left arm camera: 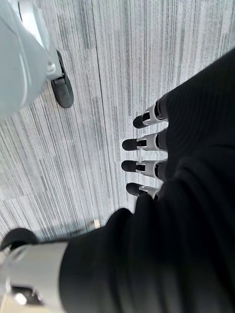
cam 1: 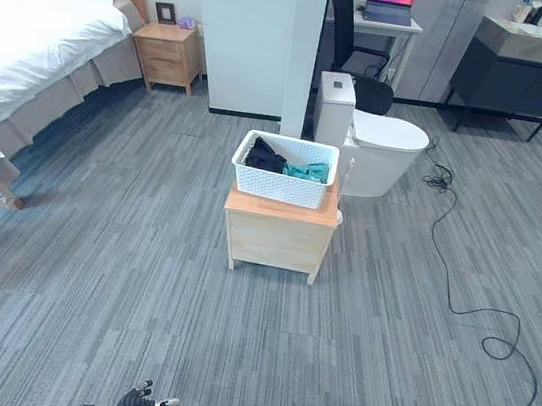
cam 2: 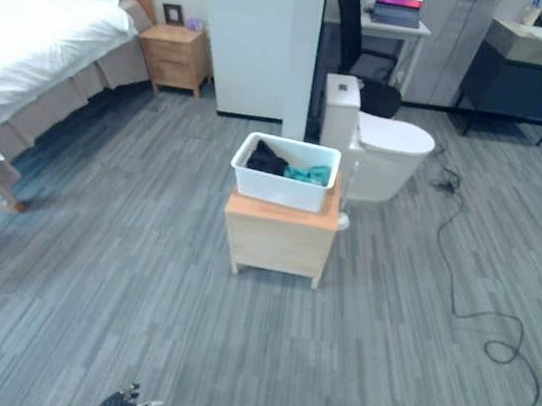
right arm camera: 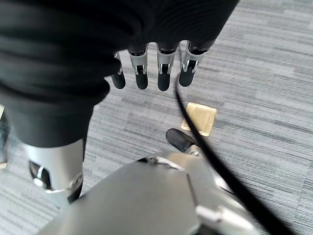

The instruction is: Grab the laundry basket,head to the washer,open it,put in the laundry and shut it.

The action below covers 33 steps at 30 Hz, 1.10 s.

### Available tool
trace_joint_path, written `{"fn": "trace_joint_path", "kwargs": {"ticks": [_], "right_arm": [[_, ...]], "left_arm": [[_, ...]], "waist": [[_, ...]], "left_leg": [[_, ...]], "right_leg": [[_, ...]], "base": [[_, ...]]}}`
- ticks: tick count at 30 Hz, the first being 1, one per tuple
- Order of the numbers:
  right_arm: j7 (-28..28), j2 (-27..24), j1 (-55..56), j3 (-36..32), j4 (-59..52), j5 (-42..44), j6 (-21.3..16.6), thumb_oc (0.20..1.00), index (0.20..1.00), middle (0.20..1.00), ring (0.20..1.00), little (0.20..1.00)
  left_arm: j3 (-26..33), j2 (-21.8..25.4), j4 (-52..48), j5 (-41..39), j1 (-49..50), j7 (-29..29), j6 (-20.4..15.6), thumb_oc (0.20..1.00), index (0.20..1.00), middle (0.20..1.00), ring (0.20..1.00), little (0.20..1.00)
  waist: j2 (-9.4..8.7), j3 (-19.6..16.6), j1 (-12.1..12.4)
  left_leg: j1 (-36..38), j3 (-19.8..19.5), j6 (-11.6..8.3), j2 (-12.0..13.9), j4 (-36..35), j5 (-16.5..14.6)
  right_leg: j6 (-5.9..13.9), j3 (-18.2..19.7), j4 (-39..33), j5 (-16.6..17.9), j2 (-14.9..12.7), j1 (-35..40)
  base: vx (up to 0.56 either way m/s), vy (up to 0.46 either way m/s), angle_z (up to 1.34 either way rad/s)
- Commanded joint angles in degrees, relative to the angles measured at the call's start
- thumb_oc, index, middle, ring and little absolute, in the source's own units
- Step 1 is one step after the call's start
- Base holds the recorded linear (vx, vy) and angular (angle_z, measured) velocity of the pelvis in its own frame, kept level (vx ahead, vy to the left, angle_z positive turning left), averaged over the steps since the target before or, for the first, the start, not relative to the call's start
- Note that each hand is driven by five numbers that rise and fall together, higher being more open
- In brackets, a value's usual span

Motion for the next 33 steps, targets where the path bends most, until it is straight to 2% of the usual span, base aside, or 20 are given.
{"fn": "trace_joint_path", "kwargs": {"ticks": [1,11,33], "right_arm": [[0.67,1.91,-2.41,1.28,2.46,0.82,-1.06,1.0,1.0,1.0,1.0,1.0],[0.23,1.7,-2.32,-1.2,9.42,-0.4,-0.58,1.0,1.0,1.0,1.0,1.0],[-0.64,0.25,-3.69,-2.78,12.01,-1.07,-0.25,1.0,1.0,1.0,1.0,1.0]], "left_arm": [[-0.19,0.52,2.74,0.32,-4.23,-0.4,-1.33,1.0,1.0,1.0,1.0,1.0],[-0.09,-1.11,4.14,-0.06,-3.87,-0.95,-1.32,1.0,1.0,1.0,1.0,1.0],[-2.41,-3.0,4.54,0.69,-4.09,-1.9,-1.04,1.0,1.0,1.0,1.0,1.0]], "waist": [[-2.59,1.37,1.34],[-1.97,0.65,1.28],[-0.74,0.53,0.99]], "left_leg": [[1.95,-1.67,-0.07,-0.49,0.33,-3.63],[2.5,-1.63,0.05,-0.57,0.33,-3.99],[3.02,-2.52,-0.19,-0.19,0.33,-3.94]], "right_leg": [[1.7,1.78,0.48,0.72,-2.0,-1.74],[1.84,1.37,0.48,0.54,-2.18,-1.19],[1.49,0.96,0.48,-0.4,-1.68,-0.33]], "base": [[0.0,0.0,0.0],[0.0,0.003,0.0],[0.0,0.0,0.0]]}}
